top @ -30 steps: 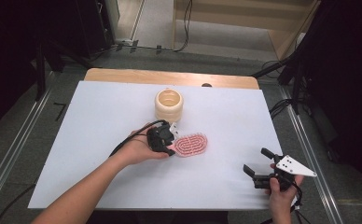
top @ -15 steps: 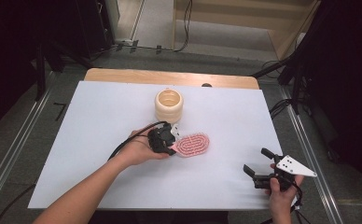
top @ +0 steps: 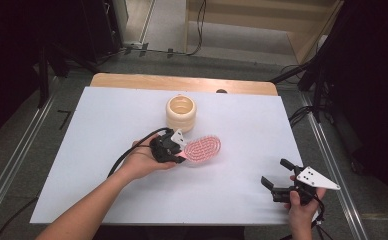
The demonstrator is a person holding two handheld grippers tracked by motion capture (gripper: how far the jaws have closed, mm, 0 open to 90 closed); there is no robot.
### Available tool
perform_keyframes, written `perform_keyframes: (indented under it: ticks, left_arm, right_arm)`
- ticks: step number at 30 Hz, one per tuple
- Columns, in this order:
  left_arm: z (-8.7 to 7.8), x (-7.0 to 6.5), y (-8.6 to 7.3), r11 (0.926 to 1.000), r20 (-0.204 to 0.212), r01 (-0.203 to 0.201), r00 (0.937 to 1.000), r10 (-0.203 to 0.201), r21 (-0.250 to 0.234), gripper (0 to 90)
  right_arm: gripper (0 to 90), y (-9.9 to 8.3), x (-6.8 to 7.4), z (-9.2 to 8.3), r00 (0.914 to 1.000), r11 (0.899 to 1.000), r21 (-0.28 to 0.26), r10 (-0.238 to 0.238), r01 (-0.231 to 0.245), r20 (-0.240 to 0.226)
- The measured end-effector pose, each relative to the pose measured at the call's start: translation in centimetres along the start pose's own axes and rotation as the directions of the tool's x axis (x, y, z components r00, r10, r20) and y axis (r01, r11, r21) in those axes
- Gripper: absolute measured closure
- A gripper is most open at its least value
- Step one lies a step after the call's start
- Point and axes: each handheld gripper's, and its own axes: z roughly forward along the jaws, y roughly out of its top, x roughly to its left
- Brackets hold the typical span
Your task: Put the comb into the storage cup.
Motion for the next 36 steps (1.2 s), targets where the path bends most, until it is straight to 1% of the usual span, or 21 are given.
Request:
perform_keyframes:
  ticks: [3, 4, 6, 8, 13, 16, 18, 20, 22, 24, 27, 28, 30, 32, 33, 34, 36]
  left_arm:
    - [-0.6, 0.1, -0.3, 0.9990, -0.010, 0.013, 0.9999, -0.014, -0.043, 70.2]
    - [-0.8, 0.0, -0.5, 0.9978, -0.015, 0.022, 0.9996, -0.023, -0.062, 70.2]
    - [-1.1, 0.0, -0.7, 0.9963, -0.022, 0.025, 0.9994, -0.027, -0.083, 70.2]
    - [-1.5, 0.0, -1.0, 0.9932, -0.020, 0.038, 0.9990, -0.041, -0.109, 70.2]
    - [-2.4, 0.0, -1.6, 0.9853, -0.023, 0.060, 0.9977, -0.064, -0.160, 70.3]
    - [-2.8, 0.0, -2.0, 0.9789, -0.031, 0.069, 0.9966, -0.076, -0.192, 70.3]
    - [-3.1, -0.1, -2.3, 0.9723, -0.027, 0.083, 0.9955, -0.091, -0.218, 70.3]
    - [-3.4, -0.2, -2.4, 0.9654, -0.033, 0.093, 0.9940, -0.104, -0.244, 70.2]
    - [-3.8, -0.3, -2.5, 0.9603, -0.033, 0.096, 0.9936, -0.108, -0.262, 70.3]
    - [-4.1, -0.4, -2.7, 0.9518, -0.035, 0.106, 0.9920, -0.121, -0.288, 70.3]
    - [-4.5, -0.5, -3.0, 0.9412, -0.035, 0.117, 0.9903, -0.134, -0.317, 70.3]
    - [-4.6, -0.6, -3.1, 0.9399, -0.038, 0.115, 0.9903, -0.134, -0.321, 70.3]
    - [-4.8, -0.8, -3.3, 0.9332, -0.039, 0.120, 0.9892, -0.141, -0.339, 70.3]
    - [-5.0, -0.9, -3.5, 0.9321, -0.046, 0.114, 0.9894, -0.138, -0.344, 70.3]
    - [-5.1, -1.0, -3.6, 0.9291, -0.044, 0.116, 0.9892, -0.140, -0.351, 70.3]
    - [-5.2, -1.1, -3.6, 0.9300, -0.044, 0.114, 0.9895, -0.138, -0.350, 70.3]
    - [-5.3, -1.2, -3.8, 0.9275, -0.050, 0.110, 0.9893, -0.137, -0.357, 70.3]
  right_arm:
    - [0.0, 0.1, 0.1, -0.1, 1.0000, 1.000, 0.006, -0.002, 0.002, -0.002]
    - [0.0, 0.1, 0.1, -0.1, 1.0000, 1.000, 0.009, -0.005, 0.005, -0.001]
    - [0.0, 0.2, 0.2, -0.1, 1.0000, 1.000, 0.013, -0.009, 0.009, 0.001]
    - [0.0, 0.3, 0.2, -0.1, 0.9999, 1.000, 0.012, -0.013, 0.013, 0.007]
    - [0.0, 0.6, 0.4, -0.2, 0.9999, 1.000, 0.000, 0.012, -0.012, -0.005]
    - [0.0, 0.7, 0.4, -0.2, 0.9998, 1.000, -0.002, 0.017, -0.017, -0.007]
    - [0.0, 0.8, 0.5, -0.1, 0.9996, 1.000, -0.006, 0.021, -0.021, -0.017]
    - [0.0, 1.0, 0.6, 0.0, 0.9993, 1.000, -0.004, 0.029, -0.029, -0.026]
    - [0.0, 1.2, 0.8, 0.2, 0.9992, 1.000, -0.003, 0.023, -0.023, -0.033]
    - [0.0, 1.6, 1.1, 0.4, 0.9991, 1.000, -0.001, 0.016, -0.016, -0.039]
    - [0.0, 2.2, 1.6, 0.8, 0.9979, 1.000, -0.008, 0.017, -0.018, -0.063]
    - [0.0, 2.4, 1.8, 0.9, 0.9972, 1.000, -0.009, 0.017, -0.017, -0.073]
    - [0.0, 3.0, 2.3, 1.1, 0.9953, 1.000, -0.012, 0.016, -0.018, -0.096]
    - [0.0, 3.5, 2.7, 1.4, 0.9939, 1.000, -0.009, 0.012, -0.013, -0.110]
    - [0.0, 3.8, 2.9, 1.6, 0.9937, 1.000, -0.007, 0.010, -0.010, -0.112]
    - [0.0, 4.0, 3.1, 1.8, 0.9931, 1.000, -0.006, 0.004, -0.005, -0.117]
    - [0.0, 4.5, 3.4, 2.0, 0.9930, 1.000, -0.006, 0.001, -0.002, -0.118]
